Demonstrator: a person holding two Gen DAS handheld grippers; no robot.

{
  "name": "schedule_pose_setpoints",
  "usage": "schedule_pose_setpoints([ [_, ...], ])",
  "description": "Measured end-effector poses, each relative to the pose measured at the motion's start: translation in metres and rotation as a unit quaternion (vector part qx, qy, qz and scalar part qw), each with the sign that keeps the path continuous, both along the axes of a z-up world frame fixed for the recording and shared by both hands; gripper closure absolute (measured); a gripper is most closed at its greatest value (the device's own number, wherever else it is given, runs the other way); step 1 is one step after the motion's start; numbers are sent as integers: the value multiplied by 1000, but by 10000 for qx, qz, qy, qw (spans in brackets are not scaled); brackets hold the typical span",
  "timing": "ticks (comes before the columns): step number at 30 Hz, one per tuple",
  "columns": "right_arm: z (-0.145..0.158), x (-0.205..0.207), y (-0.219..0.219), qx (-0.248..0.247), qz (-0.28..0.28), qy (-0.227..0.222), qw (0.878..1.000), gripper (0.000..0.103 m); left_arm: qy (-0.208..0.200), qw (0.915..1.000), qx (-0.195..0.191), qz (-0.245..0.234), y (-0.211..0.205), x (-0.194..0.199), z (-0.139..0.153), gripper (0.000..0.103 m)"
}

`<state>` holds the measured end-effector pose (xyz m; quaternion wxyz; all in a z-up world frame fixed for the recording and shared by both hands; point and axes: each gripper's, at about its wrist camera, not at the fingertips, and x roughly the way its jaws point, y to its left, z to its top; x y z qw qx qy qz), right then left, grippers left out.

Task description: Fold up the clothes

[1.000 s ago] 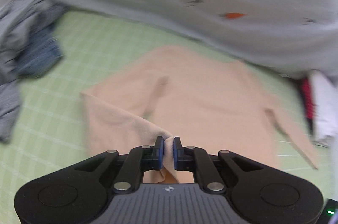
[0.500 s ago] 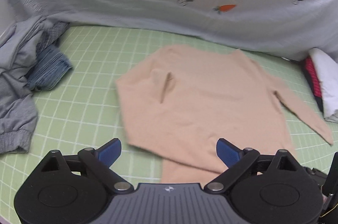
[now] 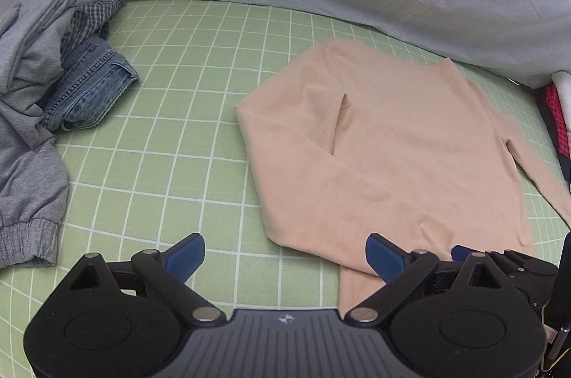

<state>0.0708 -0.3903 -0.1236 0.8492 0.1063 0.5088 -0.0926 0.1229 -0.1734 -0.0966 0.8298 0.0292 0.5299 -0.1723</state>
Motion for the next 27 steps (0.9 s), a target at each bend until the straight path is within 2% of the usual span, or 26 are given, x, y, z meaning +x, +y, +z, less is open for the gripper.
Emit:
schedule_pose_setpoints([
  [1, 1, 1, 1, -44, 72, 10, 10000, 46, 19, 10000, 7, 1, -1, 2, -2, 7],
  [2, 2, 2, 2, -46, 161, 5, 9999, 60, 37, 10000, -2, 5, -1, 4, -3, 7],
  [4, 6, 3, 1, -78, 312, -25, 9995, 75, 72, 10000, -27, 41, -3, 8, -4, 7],
  [5, 8, 4, -1, -75, 381, -63, 9992, 94, 68, 10000, -21, 63, -4, 10, -3, 7],
  [6, 10, 3, -5, -47, 425, -123, 9990, 98, 65, 9999, -16, 84, -6, 11, -1, 7],
  [9, 18, 2, -26, 10, 374, -367, 9986, 99, -38, 9998, 103, 158, -10, 15, 4, 7],
  [13, 38, 5, -76, -251, 192, -786, 9964, 99, -120, 9990, 231, 350, -15, 19, 9, 7],
  [17, 55, 11, -153, -1052, -130, -998, 9893, 99, -150, 9977, 352, 565, -17, 22, 11, 7],
  [20, 65, 17, -229, -1483, -816, -964, 9808, 99, -113, 9964, 438, 711, -21, 24, 9, 7],
  [22, 72, 15, -277, -1700, -1422, -941, 9706, 99, -59, 9957, 475, 791, -24, 25, 8, 7],
  [24, 75, 10, -307, -1839, -1775, -956, 9620, 94, -4, 9956, 478, 802, -29, 26, 7, 7],
  [25, 75, 6, -313, -1868, -1905, -980, 9587, 88, 23, 9958, 468, 782, -32, 27, 6, 7],
  [27, 76, -2, -322, -1920, -2108, -1046, 9528, 35, 77, 9968, 416, 683, -37, 27, 7, 7],
])
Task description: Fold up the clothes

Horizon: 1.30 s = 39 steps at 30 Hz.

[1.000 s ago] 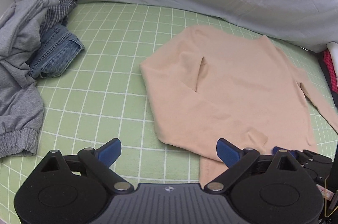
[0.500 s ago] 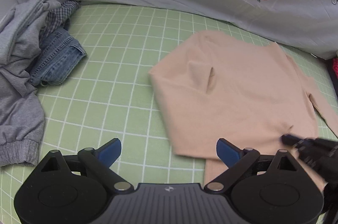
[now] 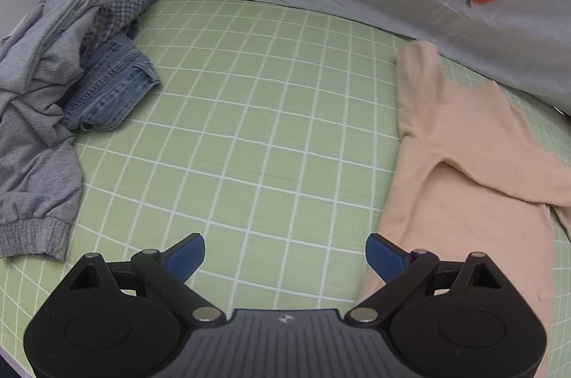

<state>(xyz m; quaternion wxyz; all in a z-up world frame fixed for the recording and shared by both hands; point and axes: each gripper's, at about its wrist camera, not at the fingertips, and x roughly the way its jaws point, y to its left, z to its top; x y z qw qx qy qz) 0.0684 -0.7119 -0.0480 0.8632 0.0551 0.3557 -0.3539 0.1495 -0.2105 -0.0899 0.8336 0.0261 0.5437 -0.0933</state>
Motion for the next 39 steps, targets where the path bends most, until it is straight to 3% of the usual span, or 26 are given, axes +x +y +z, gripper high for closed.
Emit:
schedule_pose_setpoints([
  [2, -2, -11, 14, -67, 70, -128, 9999, 14, -54, 9999, -97, -71, -4, -3, 4, 7],
  [5, -6, -25, 47, 103, 171, -356, 9992, 0, -278, 9991, -206, -228, -9, -12, 14, 7],
  [11, -11, -50, 128, 918, 11, -1043, 9903, 0, -592, 9970, -248, -434, 7, -30, 27, 7],
  [16, -11, -51, 211, 1147, 570, -1030, 9864, 0, -691, 9955, -474, -442, 35, -46, 28, 7],
  [20, -18, -47, 275, 1143, 1051, -768, 9849, 0, -665, 9948, -705, -320, 60, -58, 21, 7],
  [23, -29, -46, 320, 1105, 1229, -331, 9857, 0, -587, 9942, -876, -208, 81, -62, 14, 7],
  [28, -45, -53, 381, 1077, 1325, 213, 9851, 0, -596, 9943, -808, -353, 112, -75, 6, 7],
  [32, -52, -61, 421, 1050, 1361, 225, 9849, 2, -419, 9948, -758, -533, 133, -88, -3, 7],
  [34, -58, -62, 441, 982, 1507, 301, 9832, 7, -380, 9955, -612, -621, 142, -96, -6, 7],
  [39, -72, -56, 472, 1013, 1912, 461, 9752, 31, -458, 9954, -432, -718, 166, -113, -3, 7],
])
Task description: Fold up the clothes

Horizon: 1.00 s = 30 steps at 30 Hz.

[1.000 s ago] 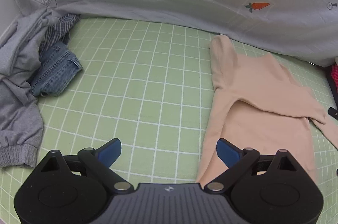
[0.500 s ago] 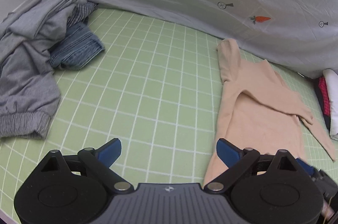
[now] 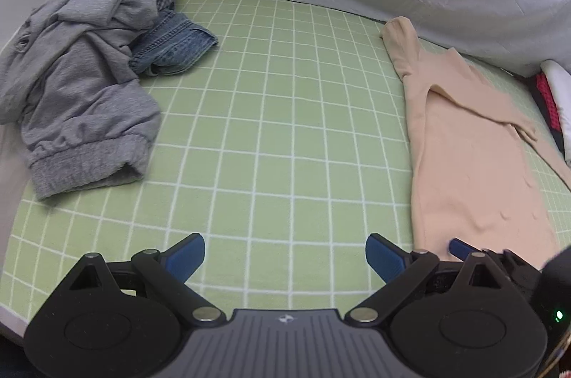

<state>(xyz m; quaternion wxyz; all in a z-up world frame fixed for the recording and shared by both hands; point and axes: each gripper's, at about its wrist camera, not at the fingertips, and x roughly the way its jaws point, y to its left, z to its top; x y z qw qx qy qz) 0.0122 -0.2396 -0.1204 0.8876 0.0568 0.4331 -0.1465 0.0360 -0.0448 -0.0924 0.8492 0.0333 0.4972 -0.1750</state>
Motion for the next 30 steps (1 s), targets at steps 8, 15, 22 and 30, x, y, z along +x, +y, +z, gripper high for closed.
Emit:
schedule_pose_setpoints([
  [8, 1, -4, -16, 244, -174, -219, 9993, 78, -37, 9996, -229, 138, 13, -5, 8, 7],
  [15, 20, -16, -46, 524, -40, -686, 9963, 99, -198, 9990, -383, -114, -15, -6, 18, 7],
  [22, 53, -58, -111, 841, -788, -1387, 9836, 100, -173, 9986, -469, -197, -61, -8, 22, 7],
  [30, 6, -93, -174, 1120, -1417, -502, 9823, 100, 27, 9993, -324, -167, -106, -16, 13, 7],
])
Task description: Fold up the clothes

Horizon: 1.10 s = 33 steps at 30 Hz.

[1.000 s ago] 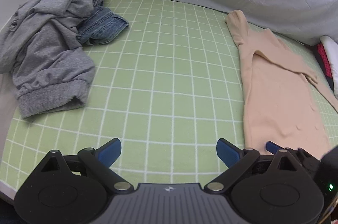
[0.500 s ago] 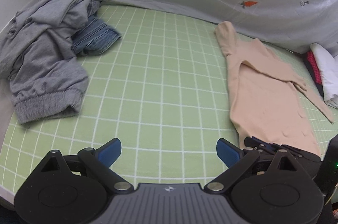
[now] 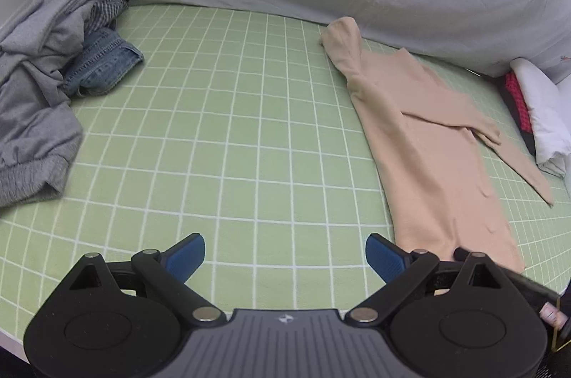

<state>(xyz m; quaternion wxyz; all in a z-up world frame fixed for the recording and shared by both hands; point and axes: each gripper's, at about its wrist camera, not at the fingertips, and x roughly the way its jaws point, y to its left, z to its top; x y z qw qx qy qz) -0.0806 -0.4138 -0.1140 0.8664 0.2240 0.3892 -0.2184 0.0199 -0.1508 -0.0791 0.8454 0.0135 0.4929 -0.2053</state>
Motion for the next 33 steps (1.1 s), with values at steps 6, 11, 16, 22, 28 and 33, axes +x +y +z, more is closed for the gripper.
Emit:
schedule_pose_setpoints([
  [6, -2, 12, -8, -167, 667, 478, 9965, 75, 39, 9997, 96, 200, -31, 1, 1, 7],
  [11, 13, 8, -36, -83, 772, 319, 9965, 33, 37, 9994, 167, 316, -58, 5, -2, 7],
  [16, 21, 10, -80, -104, 483, 139, 9987, 17, 213, 9977, 336, 553, -82, 17, -13, 7],
  [22, 15, 19, -127, -94, 327, 248, 9991, 16, 504, 9944, 532, 755, -115, 47, -31, 7],
  [28, 12, 35, -182, -325, 45, 355, 9988, 15, 658, 9917, 871, 682, -161, 100, -56, 7],
  [33, 24, 62, -234, -623, -305, 295, 9972, 14, 499, 9877, 1389, 526, -191, 146, -76, 7],
])
